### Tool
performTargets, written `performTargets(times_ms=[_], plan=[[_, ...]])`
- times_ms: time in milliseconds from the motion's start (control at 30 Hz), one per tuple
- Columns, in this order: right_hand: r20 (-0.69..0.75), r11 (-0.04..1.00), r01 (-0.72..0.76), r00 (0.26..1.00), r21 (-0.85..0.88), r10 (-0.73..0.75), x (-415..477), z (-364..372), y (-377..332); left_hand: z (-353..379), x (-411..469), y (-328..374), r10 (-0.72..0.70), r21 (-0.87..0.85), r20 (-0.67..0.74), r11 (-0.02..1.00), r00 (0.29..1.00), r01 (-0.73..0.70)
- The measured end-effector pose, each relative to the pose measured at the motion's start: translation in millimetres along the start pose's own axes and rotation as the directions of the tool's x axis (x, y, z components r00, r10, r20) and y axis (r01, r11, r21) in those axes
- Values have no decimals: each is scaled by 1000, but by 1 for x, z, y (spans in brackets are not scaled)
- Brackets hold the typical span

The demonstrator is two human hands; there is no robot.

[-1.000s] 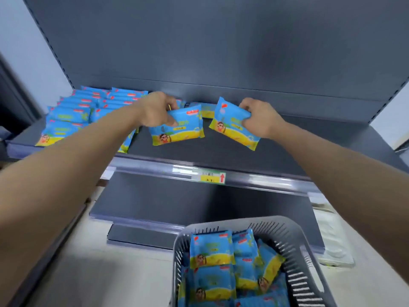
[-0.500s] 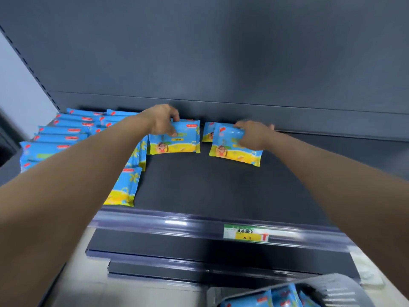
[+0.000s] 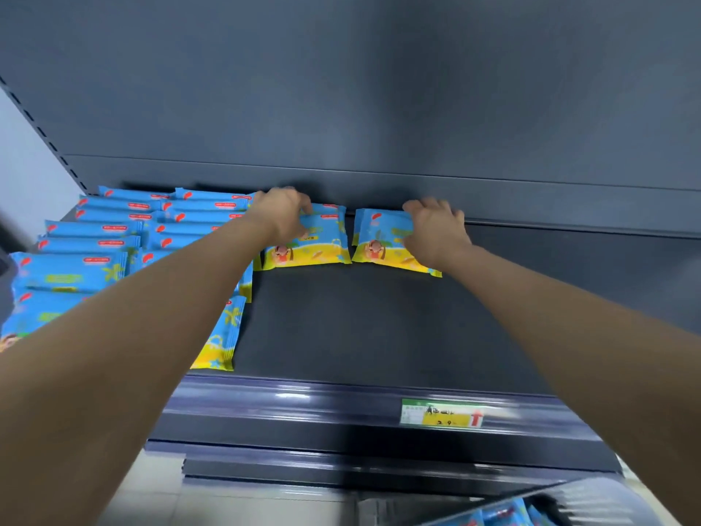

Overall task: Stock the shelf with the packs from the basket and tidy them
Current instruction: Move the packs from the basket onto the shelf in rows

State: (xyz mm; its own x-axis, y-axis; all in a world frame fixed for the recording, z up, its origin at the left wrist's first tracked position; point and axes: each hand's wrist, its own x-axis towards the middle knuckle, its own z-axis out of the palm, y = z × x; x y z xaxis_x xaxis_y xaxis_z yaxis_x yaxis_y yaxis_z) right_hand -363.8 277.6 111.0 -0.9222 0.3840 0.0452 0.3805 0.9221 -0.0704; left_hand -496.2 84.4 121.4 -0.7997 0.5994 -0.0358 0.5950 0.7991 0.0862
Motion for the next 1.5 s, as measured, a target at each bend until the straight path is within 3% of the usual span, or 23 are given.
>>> performTargets(times_ms=[200,433,600,767,900,1033,1167,1367,1500], plan=[[-127,992,101,988,80,-90,-45,-19,8,-7,-37,35,86,-78,-162,992,983,-99],[-299,949,283,926,141,-232,-159,-38,45,-13,-132,125,217,-230,-312,927,925,-295],[-306,928,319,918,192,-252,-262,-21,89,25,-219,196,229,-329,-240,895,943,-301],[-196,916,342,932,211,-303,-334,19,131,97,-302,245,184,-365,22,917,983,-164],[-20,931,306,951,197,-308,-367,52,152,154,-348,250,84,-294,243,956,966,-9],[190,938,304,923,168,-334,-381,87,165,196,-374,247,13,-294,347,951,938,96],[364,943,312,870,118,-333,-382,122,175,227,-383,245,-37,-126,451,986,892,104],[482,963,221,834,151,-268,-369,142,176,254,-384,251,-99,78,420,994,902,72],[521,966,86,828,246,-206,-359,155,170,251,-371,248,-200,66,275,980,940,190]])
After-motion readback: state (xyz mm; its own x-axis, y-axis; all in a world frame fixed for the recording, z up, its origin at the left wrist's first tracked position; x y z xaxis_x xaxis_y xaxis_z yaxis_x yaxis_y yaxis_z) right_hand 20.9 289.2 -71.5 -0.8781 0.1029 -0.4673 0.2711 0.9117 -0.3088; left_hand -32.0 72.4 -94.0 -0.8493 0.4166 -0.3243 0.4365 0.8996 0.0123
